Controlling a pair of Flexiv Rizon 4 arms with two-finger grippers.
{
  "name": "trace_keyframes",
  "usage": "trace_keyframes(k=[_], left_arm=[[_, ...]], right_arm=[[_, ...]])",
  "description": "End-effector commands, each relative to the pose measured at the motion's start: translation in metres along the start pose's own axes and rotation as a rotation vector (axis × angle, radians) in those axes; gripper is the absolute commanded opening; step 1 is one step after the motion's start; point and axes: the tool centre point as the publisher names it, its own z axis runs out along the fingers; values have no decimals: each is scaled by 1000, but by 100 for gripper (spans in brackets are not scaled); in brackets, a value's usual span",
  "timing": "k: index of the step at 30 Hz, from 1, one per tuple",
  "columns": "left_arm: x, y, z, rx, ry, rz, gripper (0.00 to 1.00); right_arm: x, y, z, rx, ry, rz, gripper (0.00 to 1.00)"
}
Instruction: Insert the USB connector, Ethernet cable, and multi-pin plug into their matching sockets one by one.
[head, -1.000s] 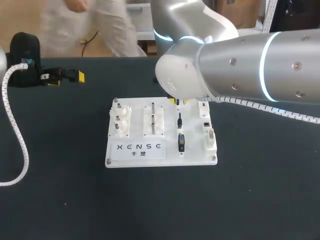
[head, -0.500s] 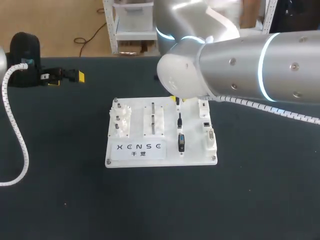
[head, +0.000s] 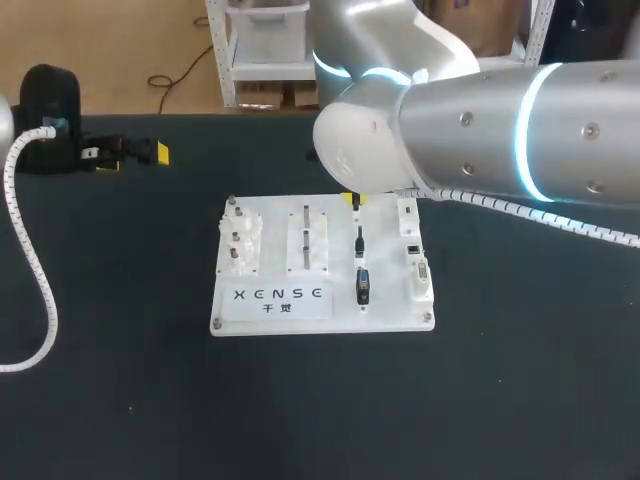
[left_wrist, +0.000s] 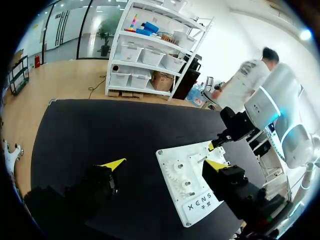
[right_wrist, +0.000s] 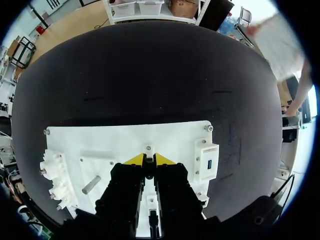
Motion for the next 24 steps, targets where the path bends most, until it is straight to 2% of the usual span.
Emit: trace_keyframes(k=[1, 3, 6, 24], left_arm=[[0, 0, 0, 0, 0, 0, 100], [0, 0, 0, 0, 0, 0, 100], [0, 0, 0, 0, 0, 0, 100], [0, 0, 0, 0, 0, 0, 100]], right_arm=[[7, -3, 2, 9, 7, 4, 9], [8, -4, 3, 14, 9, 7, 9], [9, -5, 3, 19, 1, 11, 0], [2, -5, -18, -16, -63, 7, 0]])
